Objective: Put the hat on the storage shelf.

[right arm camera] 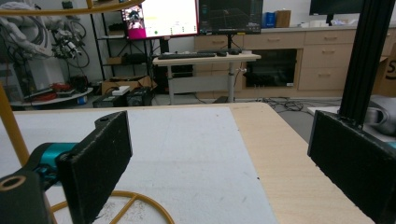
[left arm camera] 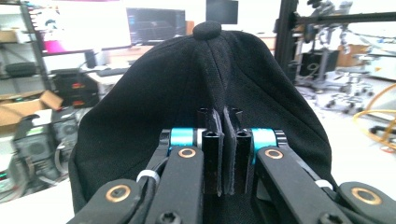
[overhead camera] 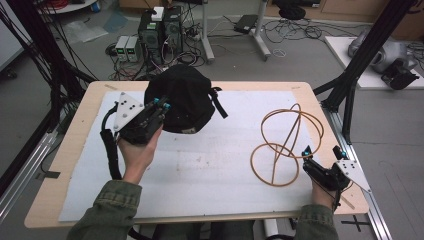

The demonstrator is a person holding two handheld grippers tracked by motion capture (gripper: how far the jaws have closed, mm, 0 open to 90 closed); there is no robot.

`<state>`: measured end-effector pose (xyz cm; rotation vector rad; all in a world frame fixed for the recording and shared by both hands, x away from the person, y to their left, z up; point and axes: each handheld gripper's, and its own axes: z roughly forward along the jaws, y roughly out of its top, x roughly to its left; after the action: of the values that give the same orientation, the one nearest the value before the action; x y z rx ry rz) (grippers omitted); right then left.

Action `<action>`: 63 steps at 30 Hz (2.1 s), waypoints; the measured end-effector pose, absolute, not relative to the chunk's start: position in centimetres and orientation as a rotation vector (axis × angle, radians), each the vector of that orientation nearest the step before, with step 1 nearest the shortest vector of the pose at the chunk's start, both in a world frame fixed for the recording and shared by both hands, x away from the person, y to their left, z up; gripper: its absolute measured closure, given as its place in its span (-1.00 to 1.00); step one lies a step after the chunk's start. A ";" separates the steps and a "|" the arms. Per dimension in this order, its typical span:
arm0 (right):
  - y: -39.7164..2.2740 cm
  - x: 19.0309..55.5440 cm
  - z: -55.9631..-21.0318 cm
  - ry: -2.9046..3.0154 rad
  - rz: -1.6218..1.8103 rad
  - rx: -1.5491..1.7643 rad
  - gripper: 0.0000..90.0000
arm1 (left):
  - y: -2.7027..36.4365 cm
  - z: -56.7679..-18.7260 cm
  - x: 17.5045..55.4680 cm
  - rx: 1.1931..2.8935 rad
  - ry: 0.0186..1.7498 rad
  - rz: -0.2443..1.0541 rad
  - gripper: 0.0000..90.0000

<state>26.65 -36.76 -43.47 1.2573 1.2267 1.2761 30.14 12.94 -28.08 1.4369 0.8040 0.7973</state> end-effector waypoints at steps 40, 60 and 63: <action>-36.1 26.7 -43.3 1.261 1.276 1.224 -0.88 | 1.4 -24.5 32.8 1.351 0.462 0.417 0.93; -36.2 26.7 -43.4 1.261 1.278 1.219 -0.88 | -0.1 -24.2 34.2 1.238 0.379 0.261 0.93; -36.1 26.8 -43.4 1.269 1.274 1.216 -0.88 | -0.5 -24.2 34.3 1.253 0.373 0.269 0.93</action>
<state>26.78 -36.15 -43.41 1.2158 1.2692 1.2740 34.35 -0.55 -24.24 1.2525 0.3734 0.2685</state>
